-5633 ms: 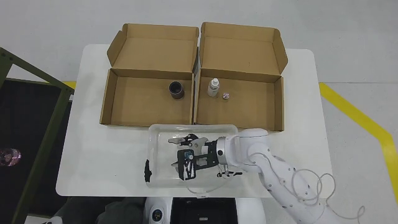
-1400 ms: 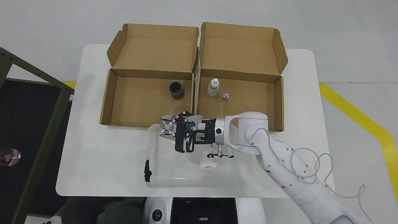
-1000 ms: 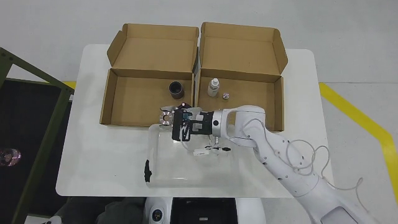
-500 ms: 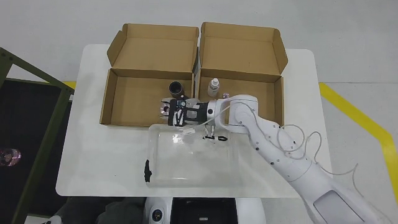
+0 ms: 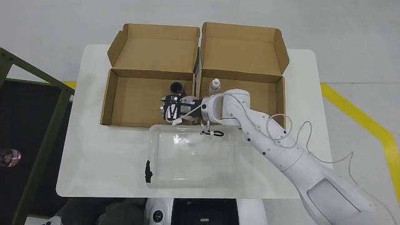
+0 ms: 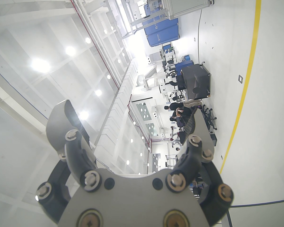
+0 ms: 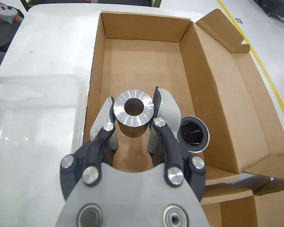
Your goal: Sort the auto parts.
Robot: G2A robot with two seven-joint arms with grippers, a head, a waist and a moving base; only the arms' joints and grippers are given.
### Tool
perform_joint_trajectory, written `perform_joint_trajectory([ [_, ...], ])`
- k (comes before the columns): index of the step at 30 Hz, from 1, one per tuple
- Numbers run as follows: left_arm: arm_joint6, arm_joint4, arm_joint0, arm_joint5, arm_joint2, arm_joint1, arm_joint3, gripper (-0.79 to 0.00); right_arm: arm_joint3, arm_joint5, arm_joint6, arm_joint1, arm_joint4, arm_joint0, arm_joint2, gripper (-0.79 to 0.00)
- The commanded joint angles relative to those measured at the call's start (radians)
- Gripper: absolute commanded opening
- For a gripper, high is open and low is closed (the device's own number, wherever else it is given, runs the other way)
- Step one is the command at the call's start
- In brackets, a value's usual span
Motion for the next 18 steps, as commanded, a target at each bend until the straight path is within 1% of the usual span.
perform_joint_trajectory([
  [1, 0.0, 0.0, 0.0, 0.0, 0.0, 0.0, 0.0, 0.0, 0.018, 0.001, 0.002, -0.007, 0.0, 0.007, -0.009, -0.785],
  [18, 0.0, 0.0, 0.0, 0.0, 0.0, 0.0, 0.0, 0.0, 0.153, 0.002, 0.054, -0.064, -0.005, 0.078, -0.067, -0.785],
])
